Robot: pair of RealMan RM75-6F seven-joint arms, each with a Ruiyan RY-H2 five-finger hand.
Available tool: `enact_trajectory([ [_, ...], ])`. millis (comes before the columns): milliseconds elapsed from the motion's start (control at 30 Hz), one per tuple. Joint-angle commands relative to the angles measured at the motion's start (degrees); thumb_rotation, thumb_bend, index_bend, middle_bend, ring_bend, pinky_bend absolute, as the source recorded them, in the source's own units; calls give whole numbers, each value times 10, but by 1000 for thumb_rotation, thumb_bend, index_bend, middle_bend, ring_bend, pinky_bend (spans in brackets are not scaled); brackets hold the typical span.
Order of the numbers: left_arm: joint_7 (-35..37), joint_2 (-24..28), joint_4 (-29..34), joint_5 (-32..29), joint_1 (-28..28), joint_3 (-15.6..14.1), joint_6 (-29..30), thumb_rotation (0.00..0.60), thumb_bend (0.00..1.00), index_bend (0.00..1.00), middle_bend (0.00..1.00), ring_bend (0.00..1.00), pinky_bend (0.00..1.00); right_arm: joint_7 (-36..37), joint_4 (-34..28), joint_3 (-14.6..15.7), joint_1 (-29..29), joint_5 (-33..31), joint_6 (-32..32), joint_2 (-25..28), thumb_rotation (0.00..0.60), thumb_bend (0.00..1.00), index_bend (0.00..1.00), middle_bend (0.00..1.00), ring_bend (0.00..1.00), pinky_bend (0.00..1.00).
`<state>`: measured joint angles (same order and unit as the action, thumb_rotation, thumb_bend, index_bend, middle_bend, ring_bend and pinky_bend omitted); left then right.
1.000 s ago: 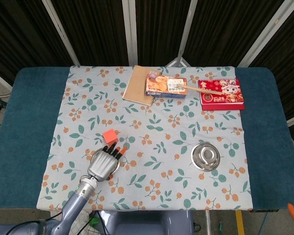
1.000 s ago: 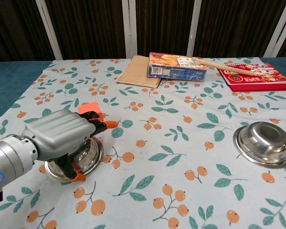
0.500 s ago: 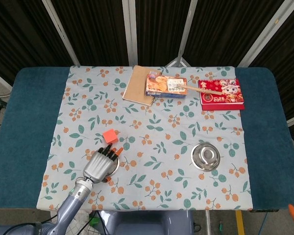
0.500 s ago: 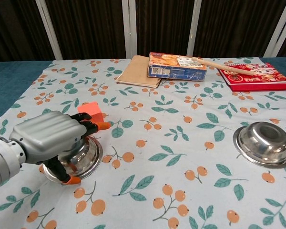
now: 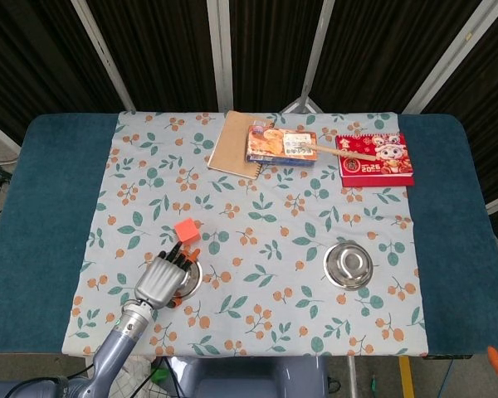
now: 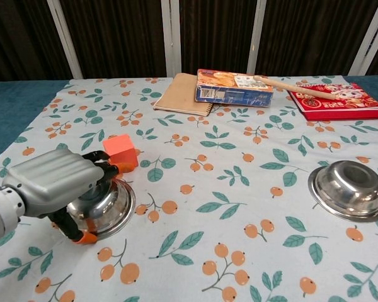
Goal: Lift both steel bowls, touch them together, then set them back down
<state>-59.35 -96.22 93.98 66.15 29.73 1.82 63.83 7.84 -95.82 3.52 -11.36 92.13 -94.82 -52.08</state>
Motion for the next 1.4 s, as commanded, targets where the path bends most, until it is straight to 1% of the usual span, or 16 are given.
enact_trajectory([
  [33,-1,-6,-9,2,5,-2,1,523,101,165,266,172,450,0,-1,1,-1,1,-1,1,600,388,0,0,0,11],
  [67,0,-9,-12,4,6,-4,1,564,111,206,302,206,484,0,0,1,-1,1,-1,1,600,389,0,0,0,11],
  [133,3,-13,-18,11,9,-7,3,599,124,266,358,261,526,1,0,1,0,0,0,1,600,389,0,0,0,11],
  [267,8,-21,-30,24,10,-13,10,600,153,352,450,349,609,5,0,1,0,-1,0,2,600,389,0,0,0,11],
  [367,7,-28,-39,33,10,-15,21,600,177,398,502,392,653,7,1,1,-1,-1,-1,3,600,388,0,0,0,11],
  [567,23,-40,-61,61,5,-20,43,600,197,466,556,441,703,9,1,2,-1,-1,0,3,600,389,0,0,0,11],
  [733,65,-40,-77,90,1,-20,57,600,263,511,601,483,745,4,1,0,-1,-3,-1,1,600,389,0,0,0,11],
  [867,115,-27,-79,118,1,-17,66,600,286,518,611,492,752,-18,8,-9,6,-2,-2,-12,600,389,0,0,0,11],
  [933,136,-14,-66,125,1,-16,66,600,291,518,611,492,752,-29,11,-14,14,-2,6,-21,600,389,0,0,0,11],
  [1033,154,19,-29,134,0,-15,67,600,292,518,610,491,752,-52,12,-24,34,-11,31,-31,600,389,0,0,0,11],
  [1133,167,59,23,132,1,-10,62,600,292,518,609,491,752,-87,0,-35,62,-22,70,-35,600,389,0,0,0,11],
  [1267,190,109,82,115,8,11,50,600,292,518,609,491,752,-138,-31,-41,104,-23,131,-30,600,389,0,0,0,11],
  [1400,201,151,115,94,14,28,39,600,292,517,609,490,752,-180,-60,-49,145,-38,193,-31,600,389,0,0,0,11],
])
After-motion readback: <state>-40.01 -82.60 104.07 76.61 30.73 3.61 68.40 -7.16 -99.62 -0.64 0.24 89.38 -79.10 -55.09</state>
